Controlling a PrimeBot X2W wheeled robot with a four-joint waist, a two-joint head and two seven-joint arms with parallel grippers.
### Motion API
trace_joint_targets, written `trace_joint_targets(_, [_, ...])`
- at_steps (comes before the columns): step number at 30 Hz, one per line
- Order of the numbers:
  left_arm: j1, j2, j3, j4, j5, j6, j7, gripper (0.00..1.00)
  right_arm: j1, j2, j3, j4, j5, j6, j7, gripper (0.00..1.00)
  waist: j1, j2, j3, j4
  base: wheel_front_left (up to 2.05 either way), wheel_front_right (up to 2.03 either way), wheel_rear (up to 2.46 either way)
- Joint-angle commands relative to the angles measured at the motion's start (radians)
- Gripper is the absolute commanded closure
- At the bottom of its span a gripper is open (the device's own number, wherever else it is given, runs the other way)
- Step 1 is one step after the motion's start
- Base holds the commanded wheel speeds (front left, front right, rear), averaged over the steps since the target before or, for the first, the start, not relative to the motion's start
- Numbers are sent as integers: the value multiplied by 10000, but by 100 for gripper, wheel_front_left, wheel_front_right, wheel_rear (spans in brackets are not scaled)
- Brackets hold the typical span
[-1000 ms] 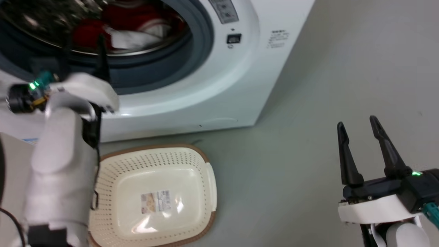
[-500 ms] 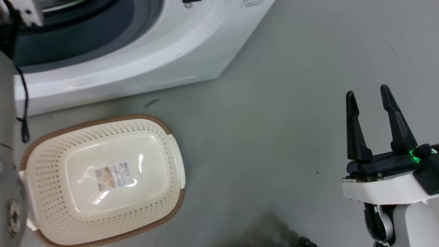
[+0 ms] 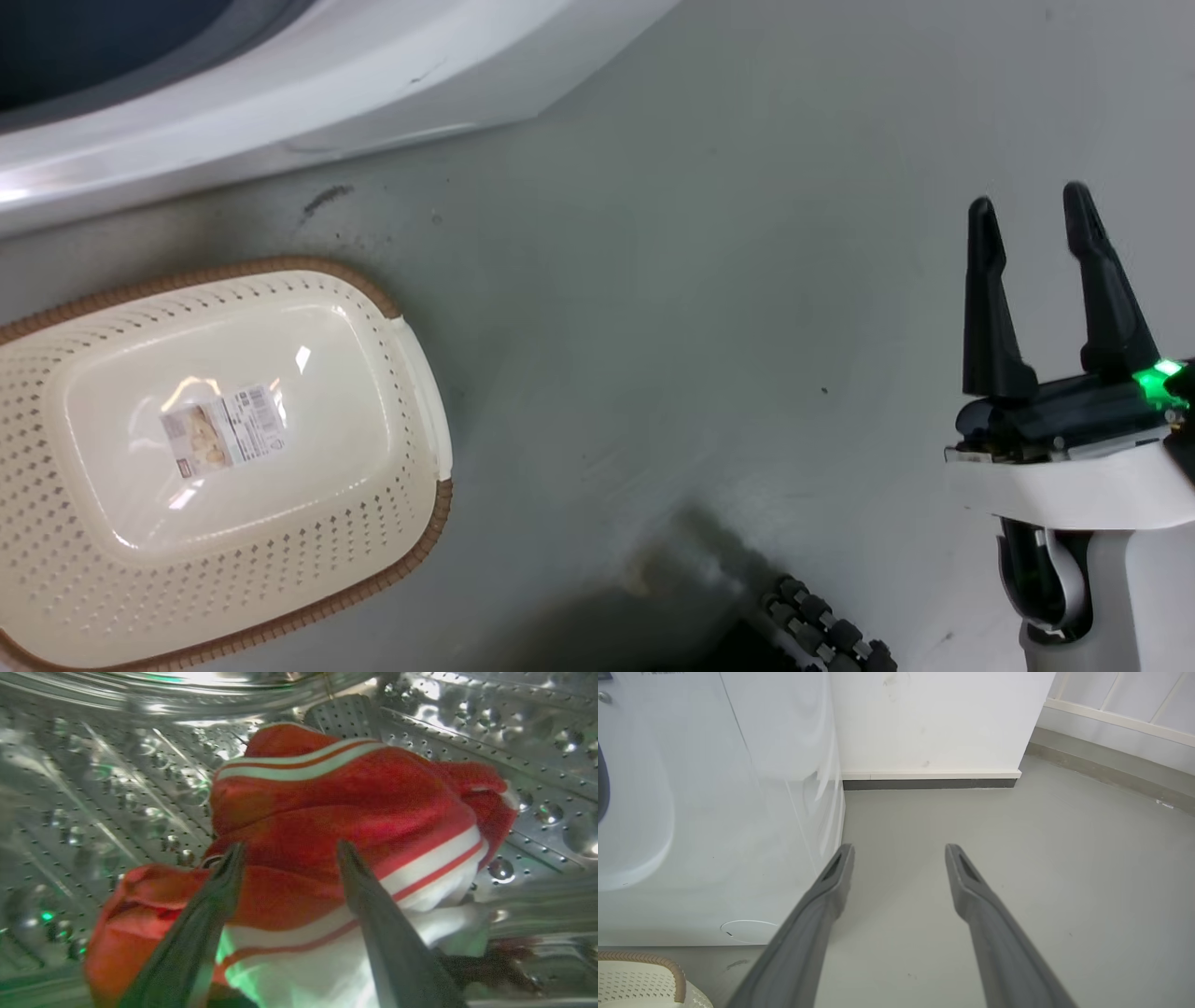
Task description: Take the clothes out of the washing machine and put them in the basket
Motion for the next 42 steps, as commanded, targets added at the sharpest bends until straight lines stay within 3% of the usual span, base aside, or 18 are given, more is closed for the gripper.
trace_joint_targets(1, [26, 27, -43, 107, 81, 70, 78, 0, -205, 29, 16, -16, 51, -7, -25, 0, -1, 0, 238, 0, 0, 0, 0])
trace_joint_targets(14, [-151, -17, -432, 561, 102, 198, 252, 0, -337, 25, 2, -37, 193, -7, -25, 0, -1, 0, 517, -38, 0, 0, 0])
trace_joint_targets(15, [-154, -10, -471, 587, 110, 180, 240, 13, -345, 25, -3, -34, 188, -7, -25, 0, -1, 0, 511, -35, 0, 0, 0])
trace_joint_targets(16, [-156, -4, -510, 595, 114, 162, 206, 80, -347, 25, -12, -35, 176, -7, -25, 0, -1, 0, 504, -26, 0, 0, 0])
trace_joint_targets(17, [-175, 6, -528, 587, 103, 152, 147, 100, -349, 25, -17, -36, 159, -7, -25, 0, -1, 0, 496, -17, 0, 0, 0])
trace_joint_targets(28, [52, -133, -676, 556, -164, 9, -1070, 100, -321, 23, -84, -18, -80, -7, -25, 0, -1, 0, 4, 197, 0, 0, 0])
trace_joint_targets(42, [2074, -1237, -621, 844, -1004, -219, -3712, 100, 182, 19, -281, 358, -869, -7, -25, 0, -1, 0, -2066, 1264, 0, 0, 0])
